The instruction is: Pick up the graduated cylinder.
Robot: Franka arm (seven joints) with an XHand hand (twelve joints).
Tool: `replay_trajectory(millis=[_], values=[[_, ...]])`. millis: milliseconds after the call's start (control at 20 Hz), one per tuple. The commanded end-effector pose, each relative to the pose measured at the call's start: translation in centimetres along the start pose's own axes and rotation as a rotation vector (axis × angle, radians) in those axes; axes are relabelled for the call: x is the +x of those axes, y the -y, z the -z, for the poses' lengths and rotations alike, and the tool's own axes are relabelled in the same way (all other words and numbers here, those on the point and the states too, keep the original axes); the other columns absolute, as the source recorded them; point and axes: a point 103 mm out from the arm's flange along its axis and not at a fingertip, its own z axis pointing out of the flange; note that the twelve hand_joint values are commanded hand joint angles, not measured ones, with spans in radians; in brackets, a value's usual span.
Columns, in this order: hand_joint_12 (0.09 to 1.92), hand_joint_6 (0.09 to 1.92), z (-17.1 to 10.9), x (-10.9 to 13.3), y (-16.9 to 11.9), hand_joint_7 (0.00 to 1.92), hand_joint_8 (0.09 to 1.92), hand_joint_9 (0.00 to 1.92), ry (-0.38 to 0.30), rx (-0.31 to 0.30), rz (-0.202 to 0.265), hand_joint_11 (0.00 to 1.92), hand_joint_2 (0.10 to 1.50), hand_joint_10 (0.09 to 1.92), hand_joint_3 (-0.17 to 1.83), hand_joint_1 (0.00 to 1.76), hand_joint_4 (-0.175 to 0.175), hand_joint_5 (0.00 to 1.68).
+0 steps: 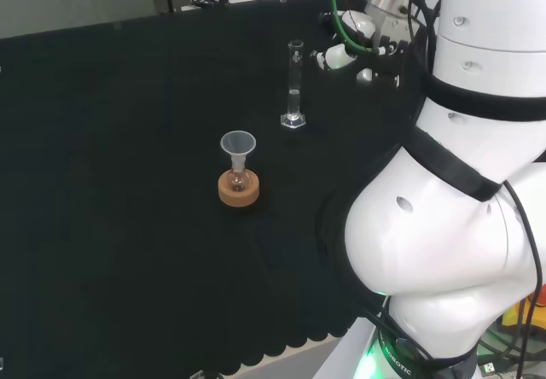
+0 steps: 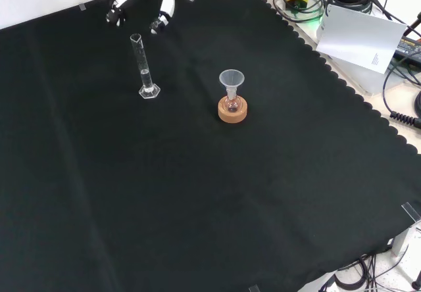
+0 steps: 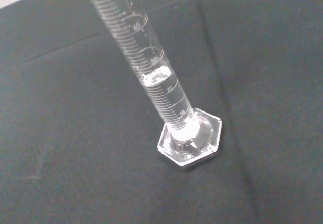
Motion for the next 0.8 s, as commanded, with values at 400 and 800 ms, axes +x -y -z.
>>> replay_trajectory(millis=[400, 800], values=[[1.35, 0.09, -4.5, -1.8, -2.3, 0.29, 0.65, 0.53, -0.191, -0.031, 0.151, 0.28, 0.67, 0.60, 0.60, 0.88, -0.039, 0.38], [1.34, 0.09, -7.3, -1.7, -3.6, 0.30, 0.65, 0.55, -0.275, -0.021, 0.225, 0.33, 0.65, 0.60, 0.62, 0.92, -0.035, 0.44]])
